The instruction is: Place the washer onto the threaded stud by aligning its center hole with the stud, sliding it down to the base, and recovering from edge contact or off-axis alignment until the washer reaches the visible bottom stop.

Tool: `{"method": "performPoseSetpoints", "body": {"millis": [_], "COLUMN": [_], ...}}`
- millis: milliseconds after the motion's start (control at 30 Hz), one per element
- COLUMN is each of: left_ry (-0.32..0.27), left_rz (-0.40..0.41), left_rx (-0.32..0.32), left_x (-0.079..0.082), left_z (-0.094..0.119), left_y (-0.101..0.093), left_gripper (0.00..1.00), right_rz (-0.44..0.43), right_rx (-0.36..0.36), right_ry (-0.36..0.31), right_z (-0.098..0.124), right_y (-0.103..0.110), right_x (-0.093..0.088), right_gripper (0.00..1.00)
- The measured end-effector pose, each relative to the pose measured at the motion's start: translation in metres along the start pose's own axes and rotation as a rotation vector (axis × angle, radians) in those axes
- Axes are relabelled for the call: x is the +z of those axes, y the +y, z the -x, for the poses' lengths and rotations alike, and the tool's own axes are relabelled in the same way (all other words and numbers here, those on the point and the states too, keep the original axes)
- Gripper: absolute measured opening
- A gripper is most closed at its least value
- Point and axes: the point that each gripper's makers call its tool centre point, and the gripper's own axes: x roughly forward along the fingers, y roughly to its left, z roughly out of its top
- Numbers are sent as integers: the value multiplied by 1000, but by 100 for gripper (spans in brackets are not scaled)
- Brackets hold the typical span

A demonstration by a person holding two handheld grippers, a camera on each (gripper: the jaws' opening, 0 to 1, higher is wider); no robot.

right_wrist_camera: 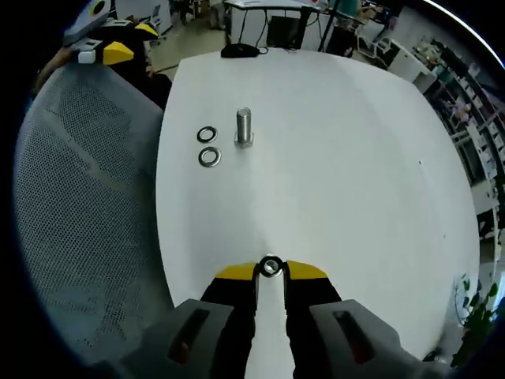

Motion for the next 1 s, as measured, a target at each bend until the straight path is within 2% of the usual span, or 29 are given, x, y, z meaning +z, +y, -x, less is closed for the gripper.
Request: {"method": "performPoseSetpoints", "body": {"millis": [467,767,1000], "left_ry": [0,-1,-1], "left_rz": [2,3,5], "left_rx": [4,4,5], "left_x": [0,0,-1], "left_z": [0,-1,0], "left_y": [1,1,1], "left_gripper": [33,33,33], "right_rz": [-25,-14,3], "right_rx": [10,16,31], "right_ry": [39,57,99], "right_z": [-15,-23,-36], "right_y": [-3,-4,-1], "right_x": [-11,-9,-15], "right_gripper": [14,14,14]}}
